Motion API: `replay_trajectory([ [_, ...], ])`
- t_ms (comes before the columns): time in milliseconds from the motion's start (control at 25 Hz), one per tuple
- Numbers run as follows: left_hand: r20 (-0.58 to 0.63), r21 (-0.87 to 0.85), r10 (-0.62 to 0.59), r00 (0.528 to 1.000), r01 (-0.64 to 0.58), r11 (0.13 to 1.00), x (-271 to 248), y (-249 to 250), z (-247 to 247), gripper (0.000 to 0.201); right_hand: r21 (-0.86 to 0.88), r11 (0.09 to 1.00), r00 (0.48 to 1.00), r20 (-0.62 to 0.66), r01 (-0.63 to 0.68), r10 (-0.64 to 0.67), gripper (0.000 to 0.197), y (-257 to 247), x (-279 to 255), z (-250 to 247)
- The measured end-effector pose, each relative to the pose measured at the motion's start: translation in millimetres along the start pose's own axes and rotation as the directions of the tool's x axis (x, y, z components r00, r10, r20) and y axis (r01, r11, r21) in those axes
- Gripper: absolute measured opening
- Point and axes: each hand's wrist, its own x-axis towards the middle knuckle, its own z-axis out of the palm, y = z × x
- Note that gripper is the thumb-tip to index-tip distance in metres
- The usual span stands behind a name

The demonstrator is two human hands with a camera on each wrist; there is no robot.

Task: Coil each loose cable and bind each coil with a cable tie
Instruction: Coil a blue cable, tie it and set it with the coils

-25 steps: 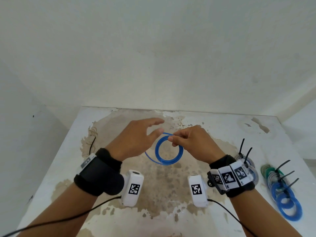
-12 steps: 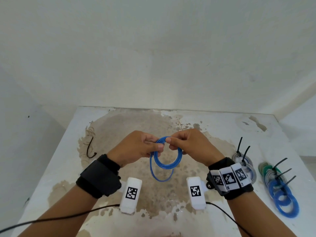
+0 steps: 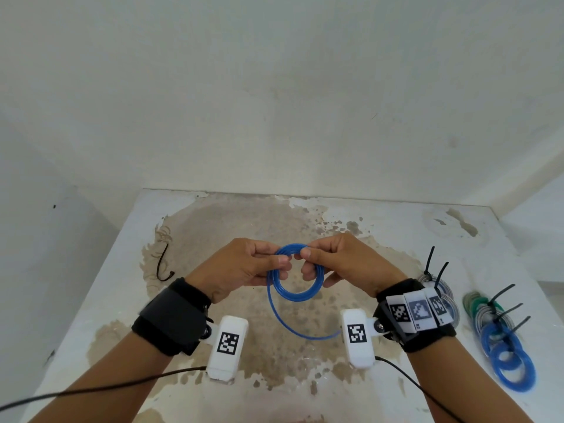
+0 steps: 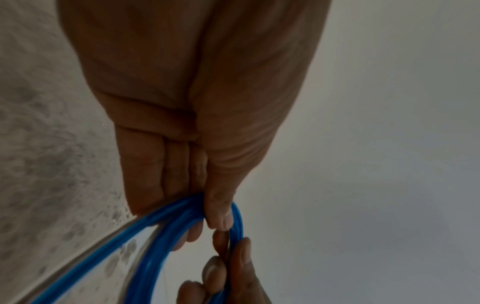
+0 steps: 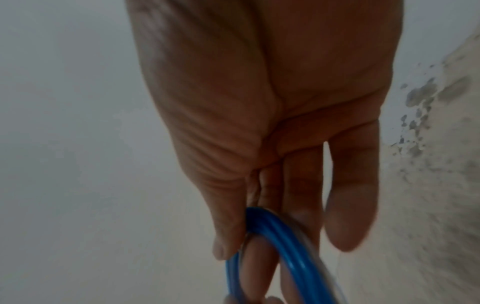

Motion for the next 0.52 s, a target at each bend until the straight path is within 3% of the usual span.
replay_trajectory([
  [200, -0.006, 0.015, 0.0, 1.0, 0.0, 1.0, 0.4, -0.1, 0.7, 0.02, 0.051, 0.999, 0.999, -0.044, 0.012, -0.009, 0.022, 9.6, 2.3, 8.2],
  [360, -0.126, -0.086, 0.047, 0.991, -0.058, 0.995, 9.3, -4.9, 4.3, 0.022, 0.018, 0.998, 0.983, -0.176, 0.06, -0.056, 0.023, 11.1, 10.0, 14.6],
  [440, -0.285, -0.22, 0.075, 0.956, -0.141, 0.965, 15.8, -4.9, 0.0, 0.024, -0.103, 0.992, 0.927, -0.358, 0.077, -0.109, 0.029, 14.0, 10.7, 8.7],
  [520, -0.422, -0.392, 0.061, 0.905, -0.242, 0.888, 19.0, -1.8, -9.4, 0.019, -0.137, 0.99, 0.835, -0.544, 0.012, -0.085, 0.043, 16.6, 5.0, 4.5],
])
